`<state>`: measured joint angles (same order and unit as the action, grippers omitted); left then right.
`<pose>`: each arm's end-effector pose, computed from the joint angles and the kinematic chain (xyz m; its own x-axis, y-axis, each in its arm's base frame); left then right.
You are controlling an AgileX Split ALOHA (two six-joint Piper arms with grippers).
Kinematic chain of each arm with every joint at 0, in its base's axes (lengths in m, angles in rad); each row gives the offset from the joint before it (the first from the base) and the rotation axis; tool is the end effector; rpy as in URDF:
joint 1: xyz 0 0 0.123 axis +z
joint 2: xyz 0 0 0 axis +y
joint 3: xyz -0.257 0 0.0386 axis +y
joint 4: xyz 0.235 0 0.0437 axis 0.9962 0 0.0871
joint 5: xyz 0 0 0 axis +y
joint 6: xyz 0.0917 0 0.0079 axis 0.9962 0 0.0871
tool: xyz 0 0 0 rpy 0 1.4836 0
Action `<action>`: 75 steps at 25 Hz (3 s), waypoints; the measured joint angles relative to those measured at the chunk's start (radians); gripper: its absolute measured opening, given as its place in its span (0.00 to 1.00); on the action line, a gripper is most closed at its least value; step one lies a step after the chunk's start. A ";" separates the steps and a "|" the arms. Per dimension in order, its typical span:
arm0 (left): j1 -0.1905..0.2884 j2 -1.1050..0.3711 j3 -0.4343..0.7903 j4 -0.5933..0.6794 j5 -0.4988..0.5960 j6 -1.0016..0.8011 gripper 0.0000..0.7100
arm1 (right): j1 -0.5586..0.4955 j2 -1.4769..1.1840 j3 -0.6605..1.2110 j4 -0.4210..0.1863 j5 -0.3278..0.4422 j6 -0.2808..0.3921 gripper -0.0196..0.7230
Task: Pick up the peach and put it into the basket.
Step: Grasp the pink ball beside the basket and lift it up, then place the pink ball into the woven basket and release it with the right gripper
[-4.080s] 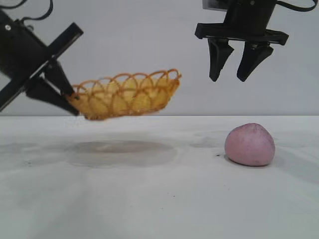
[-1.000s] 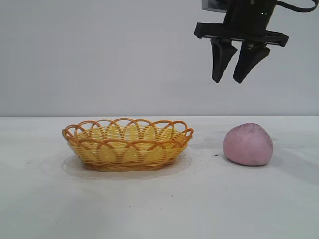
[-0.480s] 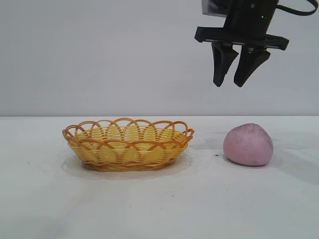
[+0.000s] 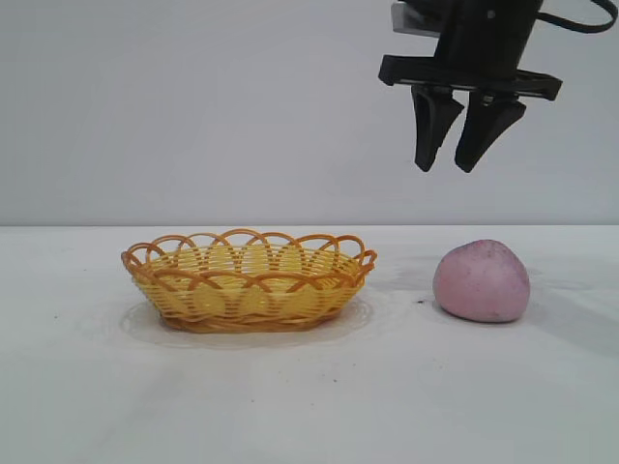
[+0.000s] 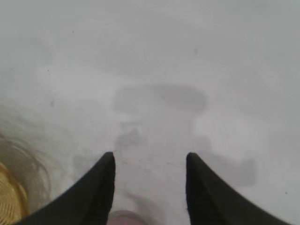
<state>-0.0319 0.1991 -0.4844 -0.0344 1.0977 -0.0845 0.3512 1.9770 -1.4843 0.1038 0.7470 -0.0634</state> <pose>0.0376 -0.0040 0.2587 -0.6649 -0.0788 -0.7427 -0.0118 0.9954 -0.0951 0.3754 0.1444 0.1873 -0.8617 -0.3020 -0.4078 -0.3591 0.9307 0.0695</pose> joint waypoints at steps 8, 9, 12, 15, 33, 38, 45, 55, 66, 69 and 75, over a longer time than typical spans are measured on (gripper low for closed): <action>0.000 -0.211 0.000 -0.011 0.011 0.036 0.53 | 0.000 0.000 0.000 0.002 0.156 0.000 0.49; 0.000 -0.215 0.000 -0.013 0.013 0.044 0.53 | 0.000 0.000 -0.001 0.002 0.180 -0.002 0.49; 0.000 -0.218 0.000 -0.051 0.018 0.095 0.53 | 0.002 0.001 -0.001 0.004 0.241 -0.004 0.49; 0.000 -0.218 0.000 -0.061 0.018 0.117 0.53 | 0.002 0.001 -0.001 0.020 0.303 -0.018 0.49; 0.000 -0.218 0.000 -0.061 0.018 0.120 0.53 | 0.002 0.175 -0.013 0.096 0.346 -0.122 0.12; 0.000 -0.218 0.000 -0.061 0.018 0.120 0.53 | 0.039 0.039 -0.015 0.096 0.288 -0.142 0.03; 0.000 -0.218 0.000 -0.061 0.018 0.121 0.53 | 0.188 -0.131 -0.051 0.221 0.086 -0.255 0.03; 0.000 -0.218 0.000 -0.061 0.018 0.121 0.53 | 0.292 0.107 -0.050 0.228 0.052 -0.265 0.03; 0.000 -0.218 0.000 -0.061 0.018 0.121 0.53 | 0.294 0.139 -0.050 0.236 0.050 -0.253 0.32; 0.000 -0.218 0.000 -0.061 0.018 0.121 0.53 | 0.294 0.121 -0.050 0.236 0.090 -0.239 0.62; 0.000 -0.218 0.000 -0.061 0.018 0.121 0.53 | 0.287 -0.029 -0.050 0.134 0.090 -0.164 0.71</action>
<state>-0.0319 -0.0185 -0.4844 -0.0954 1.1158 0.0368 0.6385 1.9483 -1.5348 0.2373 0.8370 -0.2270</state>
